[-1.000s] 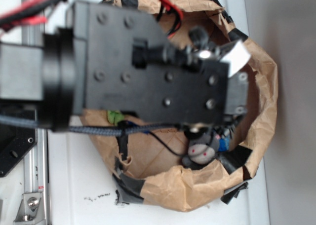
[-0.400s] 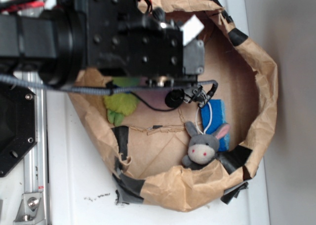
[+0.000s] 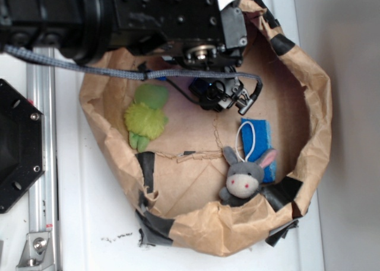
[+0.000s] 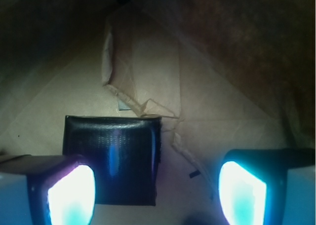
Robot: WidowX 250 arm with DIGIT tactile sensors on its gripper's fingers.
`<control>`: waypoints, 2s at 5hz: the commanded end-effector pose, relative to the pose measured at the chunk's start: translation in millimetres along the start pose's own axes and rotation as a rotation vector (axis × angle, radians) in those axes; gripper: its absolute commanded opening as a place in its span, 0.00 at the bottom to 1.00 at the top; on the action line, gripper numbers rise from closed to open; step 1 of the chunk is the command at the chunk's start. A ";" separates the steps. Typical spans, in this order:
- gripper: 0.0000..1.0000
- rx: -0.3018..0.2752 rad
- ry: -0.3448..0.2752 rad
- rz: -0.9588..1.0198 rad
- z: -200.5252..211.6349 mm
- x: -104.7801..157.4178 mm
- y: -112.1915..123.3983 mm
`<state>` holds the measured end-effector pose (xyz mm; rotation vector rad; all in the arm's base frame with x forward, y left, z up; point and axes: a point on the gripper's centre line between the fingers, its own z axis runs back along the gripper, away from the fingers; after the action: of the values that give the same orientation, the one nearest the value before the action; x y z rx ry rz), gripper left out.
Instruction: Grab the black box.
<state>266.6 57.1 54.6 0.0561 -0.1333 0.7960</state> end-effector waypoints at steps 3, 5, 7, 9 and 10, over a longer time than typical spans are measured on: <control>1.00 -0.041 -0.079 0.032 -16.7 10.8 -0.9; 1.00 0.022 -0.056 -0.003 -51.8 0.7 -26.9; 1.00 -0.045 0.034 -0.056 -45.1 -17.0 -52.0; 0.00 -0.072 -0.007 -0.017 -36.0 -13.1 -36.3; 0.00 -0.115 -0.028 -0.009 -9.7 -11.3 -24.2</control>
<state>275.0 18.7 30.3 -0.0264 -0.1490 0.7628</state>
